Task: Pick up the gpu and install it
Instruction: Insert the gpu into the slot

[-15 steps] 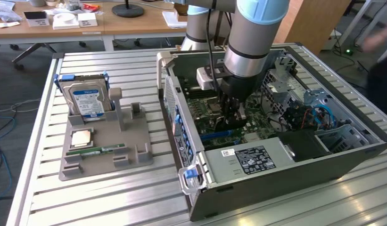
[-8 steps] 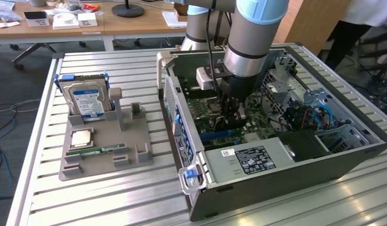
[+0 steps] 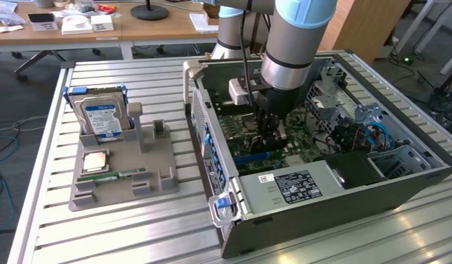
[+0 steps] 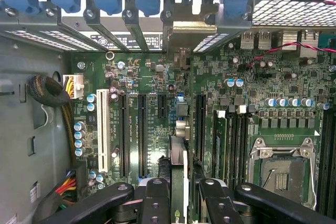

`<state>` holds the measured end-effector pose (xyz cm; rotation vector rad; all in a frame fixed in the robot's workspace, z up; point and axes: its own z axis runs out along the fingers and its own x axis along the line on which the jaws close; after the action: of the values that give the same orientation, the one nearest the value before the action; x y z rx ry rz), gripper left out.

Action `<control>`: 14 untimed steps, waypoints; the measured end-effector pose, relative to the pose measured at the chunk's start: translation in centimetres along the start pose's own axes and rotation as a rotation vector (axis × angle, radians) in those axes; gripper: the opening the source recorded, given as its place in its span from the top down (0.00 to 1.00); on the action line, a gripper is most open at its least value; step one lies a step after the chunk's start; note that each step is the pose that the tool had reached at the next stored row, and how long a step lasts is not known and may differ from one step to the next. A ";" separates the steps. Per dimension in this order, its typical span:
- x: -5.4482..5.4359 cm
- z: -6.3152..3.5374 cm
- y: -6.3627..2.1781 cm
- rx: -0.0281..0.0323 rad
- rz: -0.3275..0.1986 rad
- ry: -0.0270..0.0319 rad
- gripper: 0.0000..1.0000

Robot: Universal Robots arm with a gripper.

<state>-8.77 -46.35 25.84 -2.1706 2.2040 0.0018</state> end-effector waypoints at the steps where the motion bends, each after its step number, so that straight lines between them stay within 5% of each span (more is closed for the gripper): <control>1: 0.0 0.00 0.00 0.0000 0.000 -0.0001 0.74; 14: 0.1 -0.01 0.18 0.0000 0.000 0.0005 0.74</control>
<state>-8.95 -46.41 25.84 -2.1714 2.2037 0.0013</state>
